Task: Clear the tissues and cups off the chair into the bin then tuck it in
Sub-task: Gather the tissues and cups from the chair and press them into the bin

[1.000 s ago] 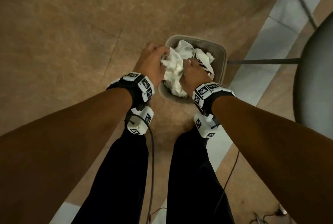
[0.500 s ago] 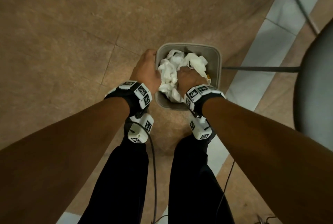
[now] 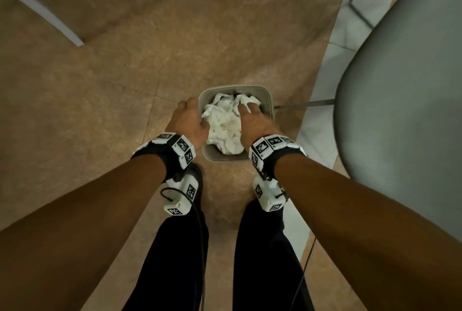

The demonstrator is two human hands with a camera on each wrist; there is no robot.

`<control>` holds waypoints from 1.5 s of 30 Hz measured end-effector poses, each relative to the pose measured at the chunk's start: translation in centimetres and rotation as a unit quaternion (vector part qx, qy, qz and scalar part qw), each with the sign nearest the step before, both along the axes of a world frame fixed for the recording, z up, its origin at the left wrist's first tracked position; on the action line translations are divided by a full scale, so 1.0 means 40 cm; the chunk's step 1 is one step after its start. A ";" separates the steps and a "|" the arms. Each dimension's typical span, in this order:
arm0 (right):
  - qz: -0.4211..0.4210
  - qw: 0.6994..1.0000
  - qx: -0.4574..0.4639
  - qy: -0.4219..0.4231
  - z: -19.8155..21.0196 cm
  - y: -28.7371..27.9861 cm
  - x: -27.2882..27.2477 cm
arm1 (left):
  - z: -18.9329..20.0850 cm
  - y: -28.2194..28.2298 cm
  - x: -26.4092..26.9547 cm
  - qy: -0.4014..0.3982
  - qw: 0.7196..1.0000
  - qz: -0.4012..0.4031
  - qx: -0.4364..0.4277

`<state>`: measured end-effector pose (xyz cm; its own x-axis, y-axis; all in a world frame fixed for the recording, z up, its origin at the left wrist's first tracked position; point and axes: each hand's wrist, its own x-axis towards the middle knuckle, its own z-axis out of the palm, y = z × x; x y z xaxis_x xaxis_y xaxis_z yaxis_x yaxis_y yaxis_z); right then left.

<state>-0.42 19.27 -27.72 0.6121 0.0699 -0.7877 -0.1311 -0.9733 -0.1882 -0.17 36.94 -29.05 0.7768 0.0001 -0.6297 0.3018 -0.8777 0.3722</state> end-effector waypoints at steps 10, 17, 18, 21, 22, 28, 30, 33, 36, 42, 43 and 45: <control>-0.155 0.963 0.185 -0.117 0.346 -0.106 0.048 | 0.366 -0.258 0.182 -0.052 0.988 -0.143 -0.014; -0.350 0.894 0.185 -0.209 0.494 -0.464 0.039 | 0.493 -0.595 0.240 -0.106 0.964 -0.237 -0.057; -0.380 0.882 0.167 -0.222 0.502 -0.537 0.025 | 0.499 -0.658 0.239 -0.111 0.959 -0.252 -0.073; -0.448 0.852 0.087 -0.258 0.513 -0.755 -0.033 | 0.517 -0.852 0.222 -0.147 0.932 -0.316 -0.097; -0.459 0.845 0.059 -0.268 0.515 -0.824 -0.055 | 0.524 -0.915 0.214 -0.160 0.921 -0.340 -0.102; -0.462 0.829 -0.123 -0.291 0.516 -1.141 -0.104 | 0.566 -1.216 0.197 -0.177 0.868 -0.451 -0.103; -0.486 0.828 -0.117 -0.254 0.499 -1.204 -0.100 | 0.564 -1.297 0.205 -0.193 0.855 -0.470 -0.103; -0.496 0.842 -0.073 -0.199 0.459 -1.263 -0.098 | 0.555 -1.403 0.224 -0.233 0.833 -0.494 -0.092; -0.474 0.862 -0.044 -0.176 0.421 -1.276 -0.105 | 0.532 -1.484 0.235 -0.258 0.806 -0.529 -0.073; -0.387 0.897 -0.074 -0.201 0.381 -1.272 -0.109 | 0.448 -1.562 0.256 -0.197 0.765 -0.613 0.023; -0.382 0.900 -0.062 -0.203 0.384 -1.278 -0.105 | 0.434 -1.560 0.254 -0.187 0.765 -0.615 0.032; -0.388 0.894 -0.044 -0.220 0.387 -1.289 -0.094 | 0.415 -1.544 0.242 -0.179 0.774 -0.607 0.017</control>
